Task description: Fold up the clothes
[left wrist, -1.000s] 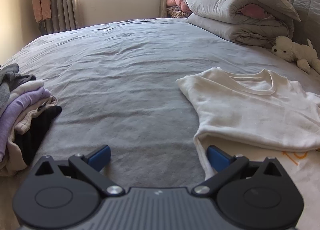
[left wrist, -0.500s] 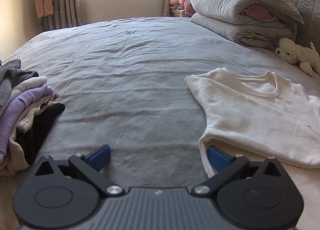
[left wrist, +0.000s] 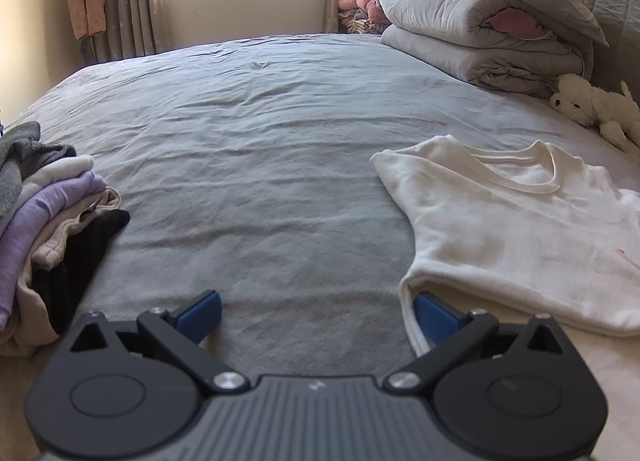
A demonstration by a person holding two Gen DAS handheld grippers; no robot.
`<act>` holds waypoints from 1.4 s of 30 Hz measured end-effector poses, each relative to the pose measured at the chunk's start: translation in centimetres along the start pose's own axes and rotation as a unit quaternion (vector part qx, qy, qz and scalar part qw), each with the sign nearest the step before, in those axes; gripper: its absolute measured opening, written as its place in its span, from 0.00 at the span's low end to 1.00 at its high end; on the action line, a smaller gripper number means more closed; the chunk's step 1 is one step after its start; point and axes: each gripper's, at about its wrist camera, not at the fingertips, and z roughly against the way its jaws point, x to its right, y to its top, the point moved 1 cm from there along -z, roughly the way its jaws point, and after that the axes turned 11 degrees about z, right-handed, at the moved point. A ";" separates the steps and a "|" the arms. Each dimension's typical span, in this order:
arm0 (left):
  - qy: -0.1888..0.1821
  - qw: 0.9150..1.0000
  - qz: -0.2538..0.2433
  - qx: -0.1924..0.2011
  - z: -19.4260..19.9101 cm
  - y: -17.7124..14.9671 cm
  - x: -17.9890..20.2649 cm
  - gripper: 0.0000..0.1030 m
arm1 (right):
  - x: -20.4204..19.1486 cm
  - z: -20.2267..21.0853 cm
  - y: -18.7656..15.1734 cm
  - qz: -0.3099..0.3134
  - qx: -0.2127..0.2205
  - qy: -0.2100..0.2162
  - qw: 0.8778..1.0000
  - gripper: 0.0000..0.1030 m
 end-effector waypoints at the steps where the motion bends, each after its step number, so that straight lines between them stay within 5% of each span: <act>1: 0.000 1.000 0.001 0.000 0.0 0.0 0.0 1.00 | -0.4 0.0 0.4 0.001 0.011 -0.002 1.000 0.33; 7: -0.002 1.000 0.003 -0.001 0.0 0.1 -0.1 1.00 | -2.3 -1.8 1.8 0.018 0.023 -0.015 0.999 0.37; 10: -0.005 1.000 0.007 -0.002 0.0 0.2 -0.3 1.00 | -2.3 -4.0 1.6 0.018 -0.037 -0.010 0.999 0.11; 20: -0.003 1.000 0.005 -0.001 0.1 0.1 -0.3 1.00 | -1.0 -3.5 0.2 0.013 -0.062 0.030 0.998 0.11; 27: 0.001 1.000 0.002 0.000 0.0 0.0 -0.1 1.00 | -0.6 -1.9 1.8 -0.051 0.037 0.042 0.997 0.15; 32: -0.002 1.000 0.004 -0.001 0.0 0.1 -0.3 1.00 | -0.5 -4.8 1.1 -0.060 -0.041 0.033 0.997 0.14; 42: -0.004 1.000 0.010 -0.002 0.1 0.1 -0.4 1.00 | 2.2 -2.2 -1.8 -0.074 -0.051 0.071 0.993 0.15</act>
